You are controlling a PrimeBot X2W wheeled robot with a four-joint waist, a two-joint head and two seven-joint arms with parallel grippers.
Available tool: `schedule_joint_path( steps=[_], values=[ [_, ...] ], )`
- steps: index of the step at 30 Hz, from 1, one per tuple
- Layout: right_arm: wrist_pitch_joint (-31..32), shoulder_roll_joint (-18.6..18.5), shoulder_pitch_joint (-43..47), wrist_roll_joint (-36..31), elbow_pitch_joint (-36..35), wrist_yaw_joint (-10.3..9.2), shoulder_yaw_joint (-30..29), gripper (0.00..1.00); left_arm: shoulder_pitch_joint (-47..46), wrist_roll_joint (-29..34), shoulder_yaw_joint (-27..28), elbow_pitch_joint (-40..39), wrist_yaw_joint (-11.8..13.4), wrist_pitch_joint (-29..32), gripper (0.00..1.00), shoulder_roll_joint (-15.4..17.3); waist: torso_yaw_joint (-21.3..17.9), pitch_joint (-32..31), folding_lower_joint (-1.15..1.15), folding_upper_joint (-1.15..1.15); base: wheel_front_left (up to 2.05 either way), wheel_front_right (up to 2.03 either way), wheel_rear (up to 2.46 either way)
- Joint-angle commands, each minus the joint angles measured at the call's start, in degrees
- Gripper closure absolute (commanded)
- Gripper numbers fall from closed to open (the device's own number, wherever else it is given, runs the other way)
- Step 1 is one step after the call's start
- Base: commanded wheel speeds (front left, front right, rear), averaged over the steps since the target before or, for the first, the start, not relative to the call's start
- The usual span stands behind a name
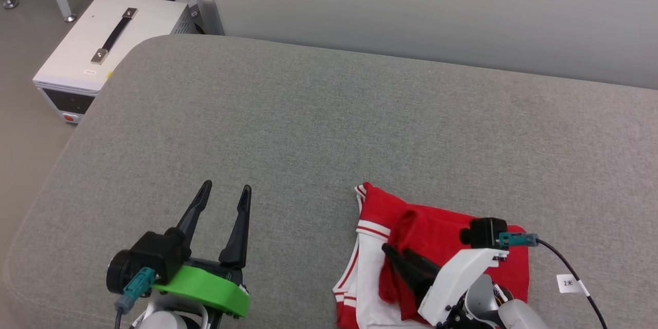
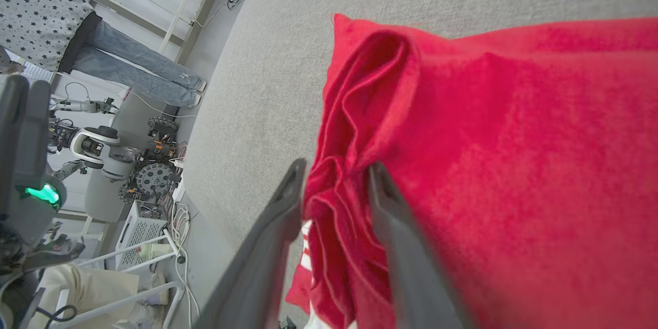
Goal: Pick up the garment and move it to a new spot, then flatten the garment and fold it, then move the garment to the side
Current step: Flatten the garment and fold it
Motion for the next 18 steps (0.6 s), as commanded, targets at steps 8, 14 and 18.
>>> schedule_joint_path(
  steps=[8,14,18],
  values=[
    [-0.5,-0.1,-2.7,8.0,-2.1,-0.04,7.1,0.0,-0.7,-0.2,-0.1,0.9,-0.2,-0.3,0.0,-0.3,-0.3,-1.3,0.0,0.0,0.0,0.0,0.0],
    [-0.3,-0.1,-4.1,3.4,-3.2,-0.04,4.4,0.0,0.0,-0.3,0.1,0.8,-0.2,-0.3,0.0,-0.3,-1.7,-2.4,0.0,0.0,0.0,0.0,0.0],
    [0.7,-1.9,-5.7,-6.2,-5.5,-0.04,0.8,0.0,0.3,-0.4,0.0,0.5,-0.2,-0.3,0.0,-0.3,-3.3,-2.8,0.0,0.0,0.0,0.0,0.0]
  ],
)
